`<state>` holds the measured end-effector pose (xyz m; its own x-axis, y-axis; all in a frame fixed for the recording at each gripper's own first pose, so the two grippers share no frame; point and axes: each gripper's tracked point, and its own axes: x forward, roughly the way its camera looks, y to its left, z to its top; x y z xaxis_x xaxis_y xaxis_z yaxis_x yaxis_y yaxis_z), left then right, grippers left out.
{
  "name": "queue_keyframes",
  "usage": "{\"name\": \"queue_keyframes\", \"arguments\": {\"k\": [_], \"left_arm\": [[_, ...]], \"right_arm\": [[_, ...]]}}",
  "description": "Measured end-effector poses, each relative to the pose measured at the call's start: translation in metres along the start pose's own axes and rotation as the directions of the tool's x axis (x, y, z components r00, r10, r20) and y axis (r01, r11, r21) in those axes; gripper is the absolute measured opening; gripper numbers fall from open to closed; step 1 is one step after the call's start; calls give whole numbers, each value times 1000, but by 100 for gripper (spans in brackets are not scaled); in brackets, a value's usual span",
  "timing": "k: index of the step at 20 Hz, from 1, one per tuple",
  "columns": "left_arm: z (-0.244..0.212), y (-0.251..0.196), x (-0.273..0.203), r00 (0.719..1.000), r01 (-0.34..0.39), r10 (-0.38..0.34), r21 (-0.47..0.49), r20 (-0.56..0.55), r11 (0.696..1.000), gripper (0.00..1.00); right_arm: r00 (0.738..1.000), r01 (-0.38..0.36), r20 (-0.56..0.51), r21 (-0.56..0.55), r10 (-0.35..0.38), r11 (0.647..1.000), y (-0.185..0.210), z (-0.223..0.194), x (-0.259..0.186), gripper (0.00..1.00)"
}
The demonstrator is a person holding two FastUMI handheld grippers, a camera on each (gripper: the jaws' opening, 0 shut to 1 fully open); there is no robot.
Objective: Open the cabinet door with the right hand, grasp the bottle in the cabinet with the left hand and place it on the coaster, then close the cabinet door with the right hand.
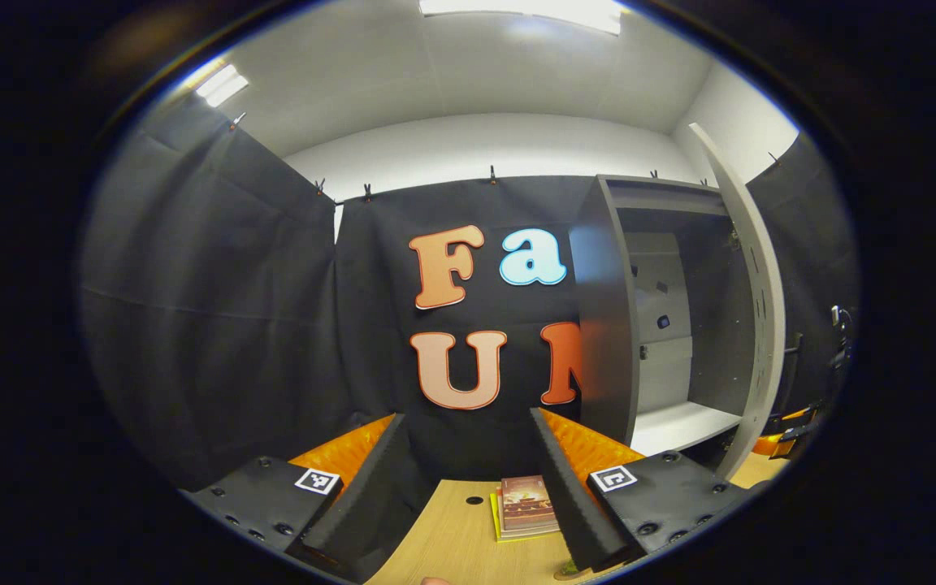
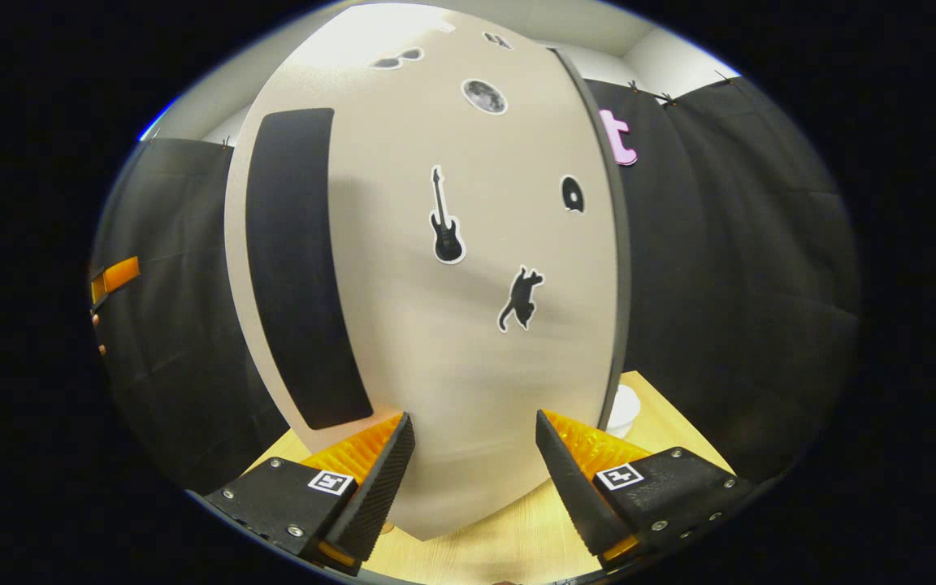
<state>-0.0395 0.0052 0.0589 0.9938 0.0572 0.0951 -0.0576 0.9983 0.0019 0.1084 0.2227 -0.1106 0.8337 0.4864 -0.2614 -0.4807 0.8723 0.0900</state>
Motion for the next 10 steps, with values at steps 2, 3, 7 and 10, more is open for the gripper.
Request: {"name": "queue_keyframes", "arguments": {"k": [2,3,7,10], "left_arm": [[1,7,-2,1000,-20,20,5,5,1000,93],[-1,11,-3,1000,-28,28,7,2,1000,93],[-8,19,-6,999,-45,45,14,-14,999,93],[-14,25,-5,998,-56,57,17,-22,998,93]], "right_arm": [[1000,1,3,-21,-1,1000,1,2,9,93],[1000,1,9,-33,-1,999,1,5,13,93],[1000,5,15,-65,-4,998,2,7,18,93],[1000,10,18,-60,-9,998,4,8,22,93]]}}
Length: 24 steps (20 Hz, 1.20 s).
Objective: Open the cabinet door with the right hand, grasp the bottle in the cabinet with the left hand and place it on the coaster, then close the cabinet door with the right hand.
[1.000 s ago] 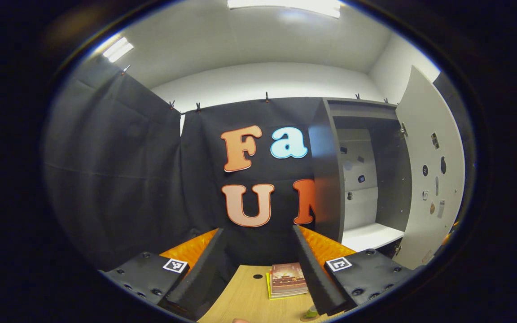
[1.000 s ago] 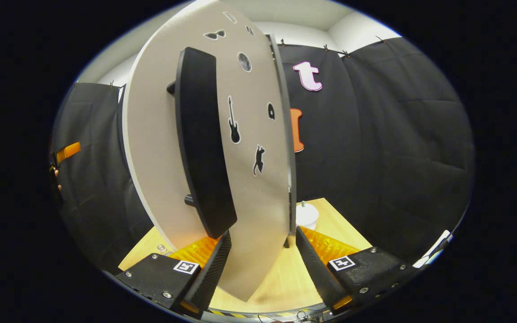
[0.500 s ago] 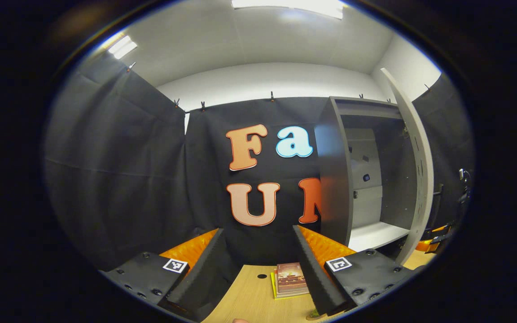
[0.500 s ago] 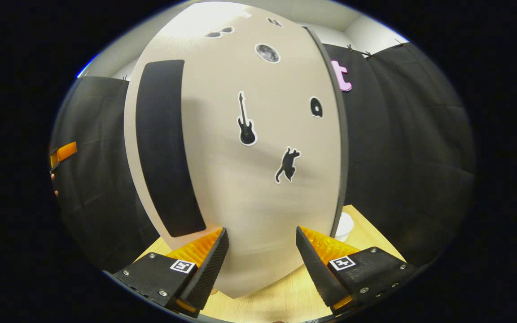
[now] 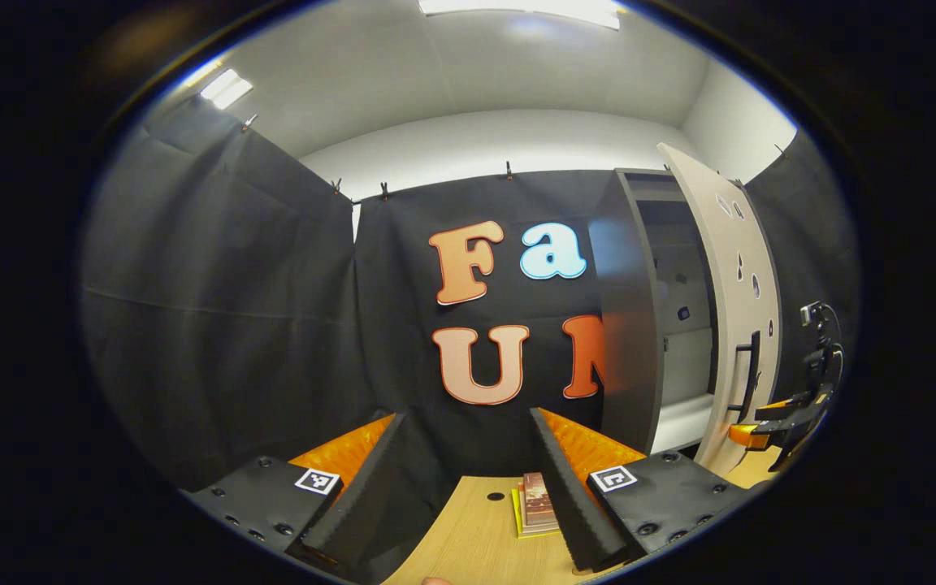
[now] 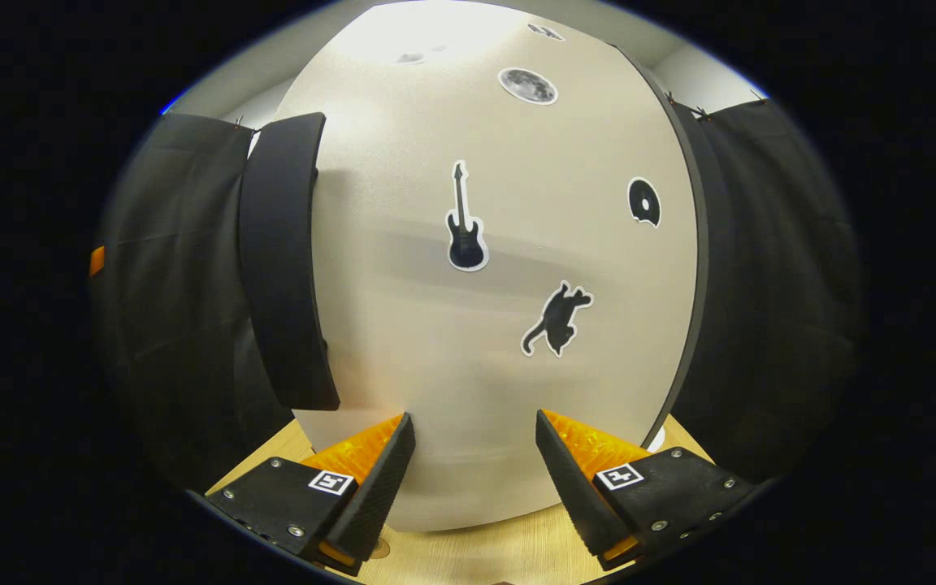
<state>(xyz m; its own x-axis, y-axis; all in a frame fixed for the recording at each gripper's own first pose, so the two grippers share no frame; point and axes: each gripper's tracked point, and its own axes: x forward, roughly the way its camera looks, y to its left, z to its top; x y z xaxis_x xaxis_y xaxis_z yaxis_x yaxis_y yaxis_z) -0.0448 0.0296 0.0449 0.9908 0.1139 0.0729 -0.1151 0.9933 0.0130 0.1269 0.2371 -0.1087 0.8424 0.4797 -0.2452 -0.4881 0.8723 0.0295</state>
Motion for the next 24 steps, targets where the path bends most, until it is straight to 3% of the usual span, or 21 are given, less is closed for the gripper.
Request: {"name": "queue_keyframes", "arguments": {"k": [16,24], "left_arm": [[-26,15,17,997,-68,68,-2,-41,998,96],[-46,6,55,997,-11,11,4,-75,1000,96]], "right_arm": [[999,38,-17,-17,-38,999,6,2,20,93],[997,74,-15,-12,-74,997,11,-5,22,93]]}}
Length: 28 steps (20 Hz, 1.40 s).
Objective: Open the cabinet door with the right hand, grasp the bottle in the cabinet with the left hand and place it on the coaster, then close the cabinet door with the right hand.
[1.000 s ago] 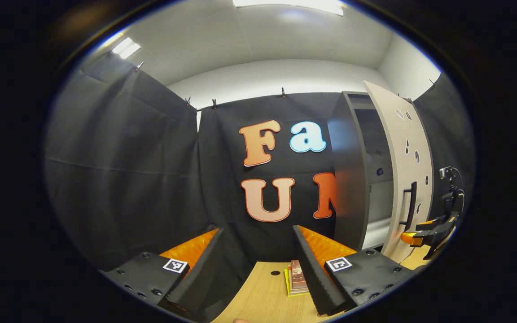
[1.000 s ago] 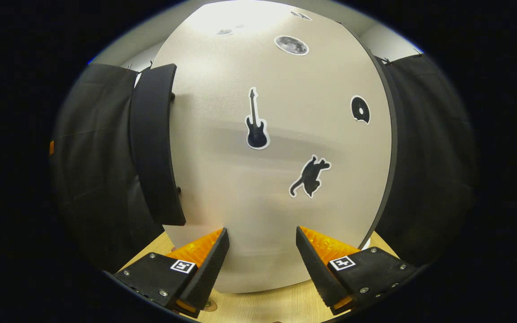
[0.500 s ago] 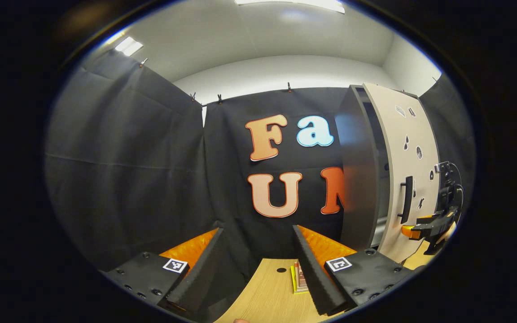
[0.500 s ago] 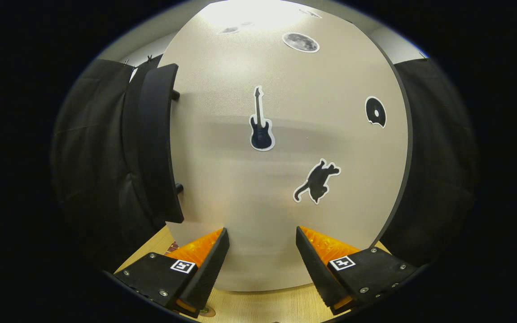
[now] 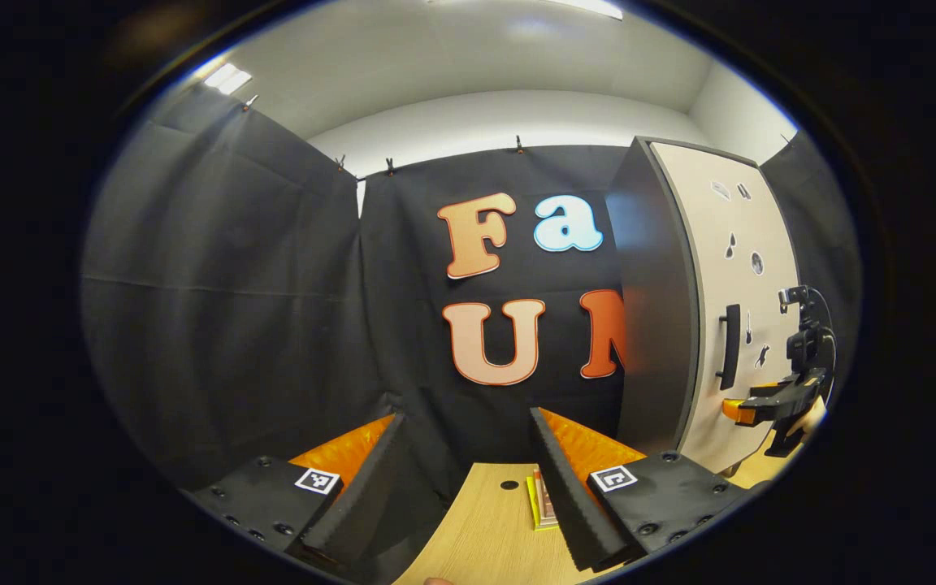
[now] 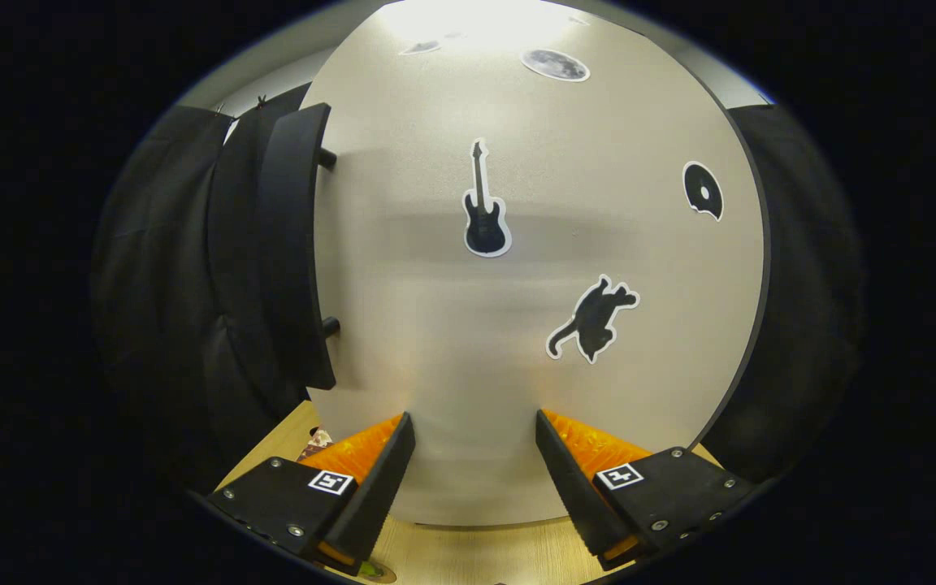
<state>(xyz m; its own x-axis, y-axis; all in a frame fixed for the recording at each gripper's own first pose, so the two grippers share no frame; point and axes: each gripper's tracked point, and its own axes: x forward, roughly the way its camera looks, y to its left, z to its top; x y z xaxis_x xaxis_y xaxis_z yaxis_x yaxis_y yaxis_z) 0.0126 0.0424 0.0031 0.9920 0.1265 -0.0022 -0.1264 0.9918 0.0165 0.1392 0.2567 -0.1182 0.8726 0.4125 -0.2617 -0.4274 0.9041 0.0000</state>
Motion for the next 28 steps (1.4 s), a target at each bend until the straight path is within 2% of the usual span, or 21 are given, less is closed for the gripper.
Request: {"name": "queue_keyframes", "arguments": {"k": [3,5,6,7,9,11,16,21,24,25,26,28], "left_arm": [[-19,-12,25,998,50,-51,-29,-33,998,96],[-26,-13,35,997,57,-59,-32,-43,998,99],[-24,-13,40,997,59,-60,-25,-39,998,95],[-22,-12,45,998,60,-61,-14,-30,998,96],[-19,-12,57,998,63,-63,1,-18,998,97],[-22,-19,68,997,81,-81,-7,-20,997,97],[-13,-40,83,992,118,-118,-12,-33,993,97],[27,-57,92,989,143,-148,-138,-27,980,96],[65,-39,89,996,91,-89,-67,24,994,95],[82,-43,83,995,94,-91,-63,47,994,93],[95,-48,76,994,92,-88,-65,59,994,99],[110,-53,64,994,95,-92,-65,52,993,93]], "right_arm": [[999,29,13,9,-30,1000,0,0,2,93],[999,35,7,17,-35,999,1,0,1,93],[999,34,4,14,-34,999,1,-1,1,93],[999,42,-1,7,-42,999,-1,-1,2,93],[996,82,-37,-7,-82,997,-16,-9,-8,94],[996,85,-37,14,-85,996,-30,-8,-25,94],[985,174,-7,-22,-174,985,-101,11,-95,94],[968,252,26,-45,-251,967,-163,53,-162,94],[967,253,45,-25,-252,967,-183,79,-191,94],[968,246,56,-14,-245,969,-187,89,-197,94],[969,237,70,-5,-236,971,-191,98,-202,94],[972,213,95,6,-213,977,-198,122,-216,94]]}}
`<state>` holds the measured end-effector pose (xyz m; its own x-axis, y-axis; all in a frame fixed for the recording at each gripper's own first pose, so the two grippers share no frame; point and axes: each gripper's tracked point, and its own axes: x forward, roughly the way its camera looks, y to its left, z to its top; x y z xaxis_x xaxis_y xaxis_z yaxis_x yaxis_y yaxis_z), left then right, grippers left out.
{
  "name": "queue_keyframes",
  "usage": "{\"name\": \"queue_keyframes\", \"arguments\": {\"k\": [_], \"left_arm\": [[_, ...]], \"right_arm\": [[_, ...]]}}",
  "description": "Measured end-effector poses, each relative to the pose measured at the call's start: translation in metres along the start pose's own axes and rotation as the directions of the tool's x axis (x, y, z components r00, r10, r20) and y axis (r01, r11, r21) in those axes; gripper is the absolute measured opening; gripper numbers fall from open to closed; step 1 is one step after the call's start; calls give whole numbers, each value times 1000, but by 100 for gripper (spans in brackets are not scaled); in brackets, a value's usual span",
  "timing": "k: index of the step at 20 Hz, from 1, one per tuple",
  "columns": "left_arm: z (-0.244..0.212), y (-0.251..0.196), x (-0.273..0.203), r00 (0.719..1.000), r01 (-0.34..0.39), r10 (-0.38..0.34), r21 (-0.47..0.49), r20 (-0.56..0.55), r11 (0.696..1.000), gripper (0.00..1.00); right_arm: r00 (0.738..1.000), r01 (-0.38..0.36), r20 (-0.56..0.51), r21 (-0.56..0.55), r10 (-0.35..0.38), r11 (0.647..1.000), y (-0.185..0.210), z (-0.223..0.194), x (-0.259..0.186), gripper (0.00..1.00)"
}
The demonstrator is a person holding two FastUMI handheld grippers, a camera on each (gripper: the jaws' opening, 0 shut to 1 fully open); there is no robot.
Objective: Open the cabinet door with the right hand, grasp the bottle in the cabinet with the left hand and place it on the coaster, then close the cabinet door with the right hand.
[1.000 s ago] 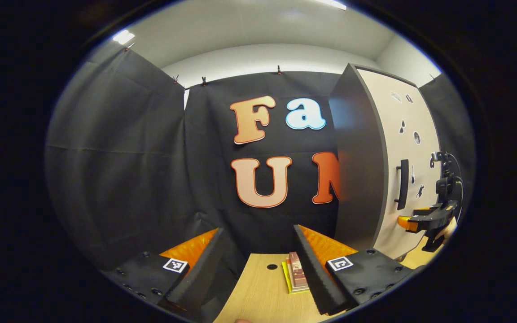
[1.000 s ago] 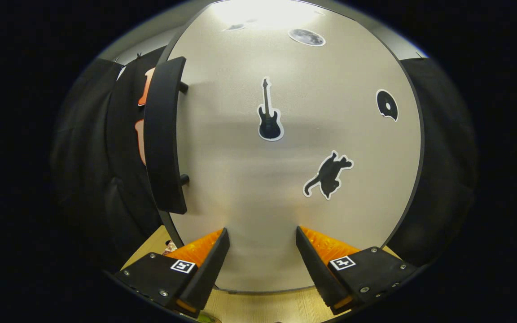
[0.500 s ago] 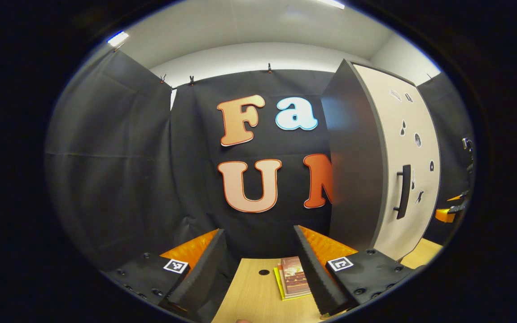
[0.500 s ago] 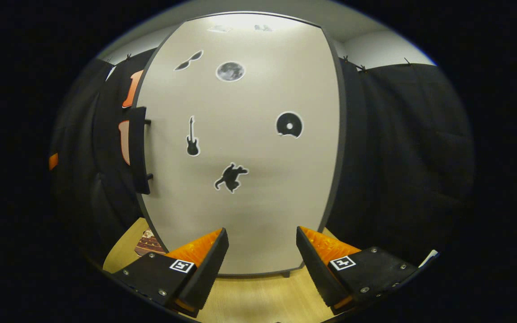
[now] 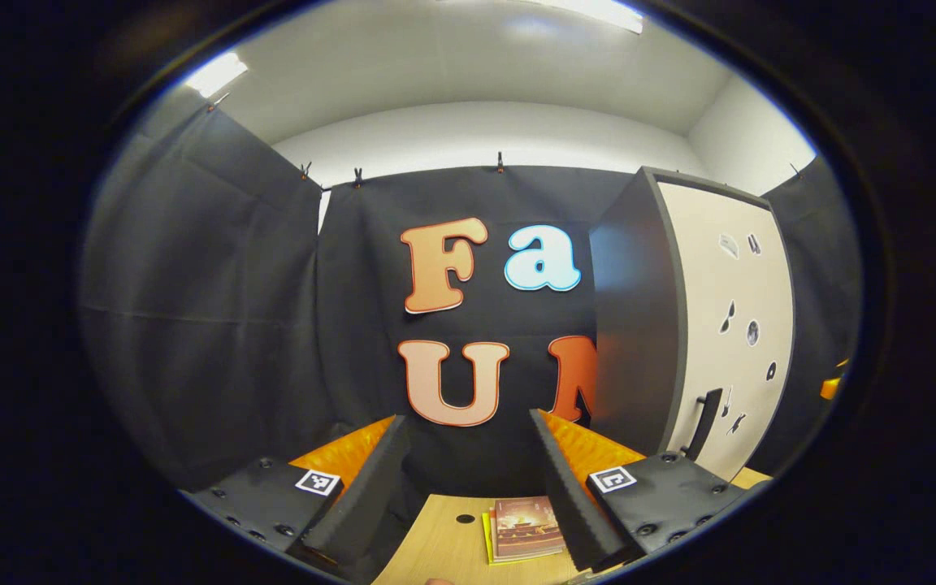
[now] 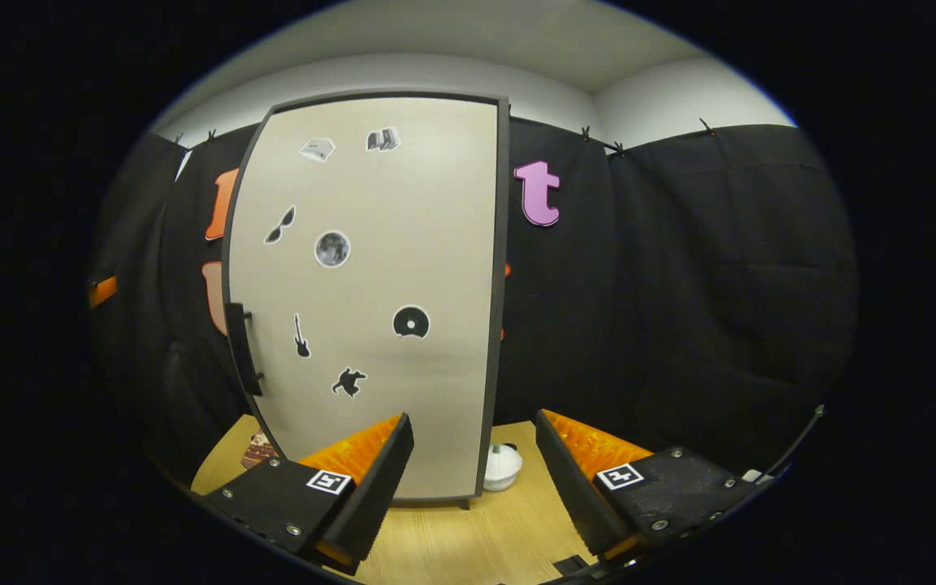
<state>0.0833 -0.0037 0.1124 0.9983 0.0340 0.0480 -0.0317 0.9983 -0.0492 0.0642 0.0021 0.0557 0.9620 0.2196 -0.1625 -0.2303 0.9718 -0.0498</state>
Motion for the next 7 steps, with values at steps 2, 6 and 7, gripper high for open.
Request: {"name": "queue_keyframes", "arguments": {"k": [2,6,7], "left_arm": [[15,-17,-12,1000,25,-26,-41,-15,999,95],[60,-12,-40,999,-34,33,22,38,999,92],[66,-21,-46,999,-29,27,27,44,999,93]], "right_arm": [[999,-20,25,-4,20,1000,-12,25,-11,94],[995,-52,86,-16,53,999,-41,80,-30,94],[993,-44,105,-22,46,999,-51,93,-34,94]]}}
